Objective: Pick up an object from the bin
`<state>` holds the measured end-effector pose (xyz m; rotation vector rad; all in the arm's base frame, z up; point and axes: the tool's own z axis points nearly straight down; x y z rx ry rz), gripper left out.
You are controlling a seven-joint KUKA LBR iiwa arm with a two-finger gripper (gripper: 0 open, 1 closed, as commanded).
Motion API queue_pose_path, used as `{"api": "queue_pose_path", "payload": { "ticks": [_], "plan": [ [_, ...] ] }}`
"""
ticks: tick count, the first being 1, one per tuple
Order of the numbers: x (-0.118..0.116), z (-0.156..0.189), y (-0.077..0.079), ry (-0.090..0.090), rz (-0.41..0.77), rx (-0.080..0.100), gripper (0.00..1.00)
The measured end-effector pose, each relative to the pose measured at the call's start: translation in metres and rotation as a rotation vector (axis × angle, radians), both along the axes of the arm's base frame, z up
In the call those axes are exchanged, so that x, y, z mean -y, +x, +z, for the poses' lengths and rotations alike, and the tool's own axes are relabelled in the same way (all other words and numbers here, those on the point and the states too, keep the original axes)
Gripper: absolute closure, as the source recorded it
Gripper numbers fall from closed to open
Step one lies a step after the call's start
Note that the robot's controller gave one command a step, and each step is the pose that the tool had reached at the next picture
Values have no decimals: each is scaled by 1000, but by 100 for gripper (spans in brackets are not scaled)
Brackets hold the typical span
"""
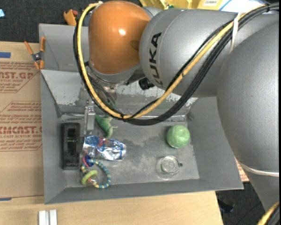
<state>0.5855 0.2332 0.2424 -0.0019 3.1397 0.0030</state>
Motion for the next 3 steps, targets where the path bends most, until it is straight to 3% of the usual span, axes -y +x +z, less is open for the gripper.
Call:
{"api": "queue_pose_path", "payload": {
  "ticks": [1,2,3],
  "plan": [
    [0,0,0,0,0,0,0],
    [-6,-50,-27,2,-74,2,0],
    [-6,-74,-42,3,-111,5,0]
  ]
}}
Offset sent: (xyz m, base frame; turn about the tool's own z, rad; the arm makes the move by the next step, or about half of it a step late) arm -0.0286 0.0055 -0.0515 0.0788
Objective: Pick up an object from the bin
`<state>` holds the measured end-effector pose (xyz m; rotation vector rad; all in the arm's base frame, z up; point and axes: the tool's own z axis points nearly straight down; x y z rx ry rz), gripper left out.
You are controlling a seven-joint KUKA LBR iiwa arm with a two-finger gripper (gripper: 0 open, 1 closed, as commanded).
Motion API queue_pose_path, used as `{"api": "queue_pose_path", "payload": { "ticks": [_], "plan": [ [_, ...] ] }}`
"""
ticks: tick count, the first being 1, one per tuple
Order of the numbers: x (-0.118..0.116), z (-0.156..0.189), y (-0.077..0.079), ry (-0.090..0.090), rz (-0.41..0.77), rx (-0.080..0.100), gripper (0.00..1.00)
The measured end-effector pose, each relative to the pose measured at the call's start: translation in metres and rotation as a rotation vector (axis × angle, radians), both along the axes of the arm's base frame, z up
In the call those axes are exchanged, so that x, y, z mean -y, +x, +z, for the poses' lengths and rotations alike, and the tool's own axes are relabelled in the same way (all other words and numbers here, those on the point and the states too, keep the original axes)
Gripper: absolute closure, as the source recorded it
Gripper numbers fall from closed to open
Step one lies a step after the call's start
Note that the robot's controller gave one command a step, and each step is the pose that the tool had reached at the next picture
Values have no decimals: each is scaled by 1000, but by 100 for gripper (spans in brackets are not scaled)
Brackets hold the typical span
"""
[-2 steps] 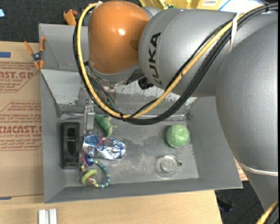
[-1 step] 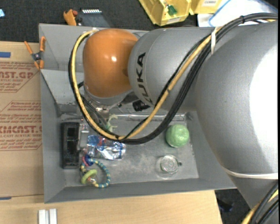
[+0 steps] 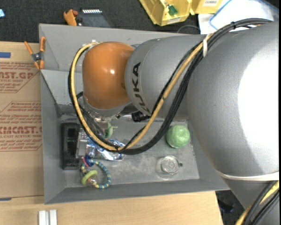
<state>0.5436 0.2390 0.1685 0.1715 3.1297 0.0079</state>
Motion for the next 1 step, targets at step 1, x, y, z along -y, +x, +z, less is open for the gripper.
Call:
{"api": "queue_pose_path", "payload": {
  "ticks": [1],
  "plan": [
    [16,-9,2,2,89,5,0]
  ]
}}
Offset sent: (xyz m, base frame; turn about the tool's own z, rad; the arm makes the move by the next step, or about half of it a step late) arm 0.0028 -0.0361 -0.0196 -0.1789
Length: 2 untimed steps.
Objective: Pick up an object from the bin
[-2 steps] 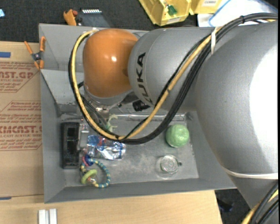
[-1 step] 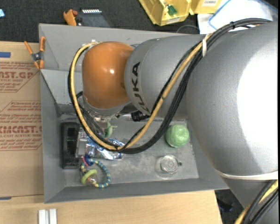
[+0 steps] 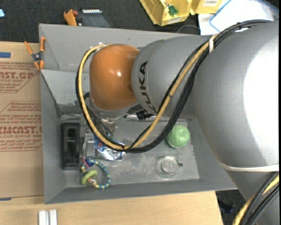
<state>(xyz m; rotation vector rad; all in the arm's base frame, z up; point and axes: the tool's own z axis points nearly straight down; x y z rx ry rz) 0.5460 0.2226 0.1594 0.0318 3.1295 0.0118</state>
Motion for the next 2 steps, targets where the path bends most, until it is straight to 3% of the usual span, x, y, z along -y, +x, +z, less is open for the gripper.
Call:
{"api": "queue_pose_path", "payload": {
  "ticks": [1,2],
  "plan": [
    [19,-11,1,-2,90,-1,100],
    [19,-11,1,-2,90,-1,100]
  ]
}}
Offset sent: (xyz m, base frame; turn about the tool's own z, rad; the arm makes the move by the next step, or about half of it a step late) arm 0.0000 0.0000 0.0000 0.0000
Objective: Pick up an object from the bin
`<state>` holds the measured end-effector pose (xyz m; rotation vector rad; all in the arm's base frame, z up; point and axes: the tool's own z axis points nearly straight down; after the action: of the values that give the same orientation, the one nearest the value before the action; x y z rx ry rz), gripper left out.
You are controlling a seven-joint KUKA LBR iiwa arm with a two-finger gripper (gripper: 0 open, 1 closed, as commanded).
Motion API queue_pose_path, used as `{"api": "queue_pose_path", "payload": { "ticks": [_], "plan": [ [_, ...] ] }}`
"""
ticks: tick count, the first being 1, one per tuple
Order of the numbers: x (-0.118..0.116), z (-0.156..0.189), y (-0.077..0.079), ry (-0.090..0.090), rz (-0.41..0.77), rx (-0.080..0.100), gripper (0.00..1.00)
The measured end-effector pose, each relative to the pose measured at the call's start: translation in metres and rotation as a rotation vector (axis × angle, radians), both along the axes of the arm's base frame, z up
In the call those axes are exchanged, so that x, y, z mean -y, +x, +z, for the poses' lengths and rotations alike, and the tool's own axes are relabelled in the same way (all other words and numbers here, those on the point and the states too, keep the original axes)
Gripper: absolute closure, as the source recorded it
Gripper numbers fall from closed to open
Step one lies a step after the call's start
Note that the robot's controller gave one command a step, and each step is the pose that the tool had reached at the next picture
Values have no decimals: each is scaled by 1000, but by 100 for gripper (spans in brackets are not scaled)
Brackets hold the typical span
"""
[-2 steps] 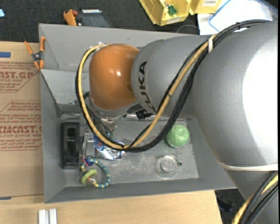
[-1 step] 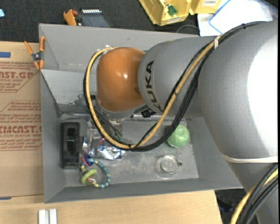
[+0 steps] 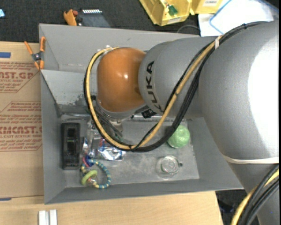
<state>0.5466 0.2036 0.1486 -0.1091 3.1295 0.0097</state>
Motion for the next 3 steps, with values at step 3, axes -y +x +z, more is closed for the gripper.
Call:
{"api": "queue_pose_path", "payload": {
  "ticks": [3],
  "plan": [
    [16,-48,2,2,176,16,100]
  ]
}}
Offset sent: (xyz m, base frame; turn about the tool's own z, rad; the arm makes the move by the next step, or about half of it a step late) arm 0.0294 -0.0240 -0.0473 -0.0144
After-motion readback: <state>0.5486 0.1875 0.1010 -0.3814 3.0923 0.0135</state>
